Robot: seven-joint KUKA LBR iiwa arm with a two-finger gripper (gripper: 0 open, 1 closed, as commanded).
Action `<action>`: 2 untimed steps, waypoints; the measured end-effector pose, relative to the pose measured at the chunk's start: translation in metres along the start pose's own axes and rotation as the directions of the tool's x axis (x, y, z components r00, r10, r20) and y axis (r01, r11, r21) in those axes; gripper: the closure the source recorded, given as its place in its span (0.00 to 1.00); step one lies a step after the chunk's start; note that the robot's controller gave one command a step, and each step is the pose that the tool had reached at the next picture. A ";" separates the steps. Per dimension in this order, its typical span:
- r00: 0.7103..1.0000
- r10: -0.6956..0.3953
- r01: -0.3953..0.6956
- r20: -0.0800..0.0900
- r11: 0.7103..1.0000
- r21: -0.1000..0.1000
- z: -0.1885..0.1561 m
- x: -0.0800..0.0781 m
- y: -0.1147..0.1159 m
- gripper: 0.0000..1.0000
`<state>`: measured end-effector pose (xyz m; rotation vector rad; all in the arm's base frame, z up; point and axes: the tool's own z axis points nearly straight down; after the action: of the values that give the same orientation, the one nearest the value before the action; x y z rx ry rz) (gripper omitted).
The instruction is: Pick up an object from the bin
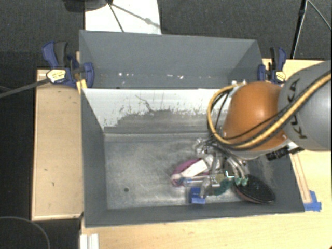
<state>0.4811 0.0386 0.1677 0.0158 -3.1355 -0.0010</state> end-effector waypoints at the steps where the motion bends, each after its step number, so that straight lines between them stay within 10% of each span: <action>1: 0.998 0.059 -0.059 0.017 0.998 -0.004 0.071 -0.019 -0.022 0.00; 2: 1.000 -0.005 0.005 0.020 1.000 -0.003 0.080 -0.041 -0.017 0.00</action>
Offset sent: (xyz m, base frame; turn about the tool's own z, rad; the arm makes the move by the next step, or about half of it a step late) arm 0.0166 -0.0284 -0.0929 0.0658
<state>0.5215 0.0217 0.0874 0.0244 -3.1552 -0.0053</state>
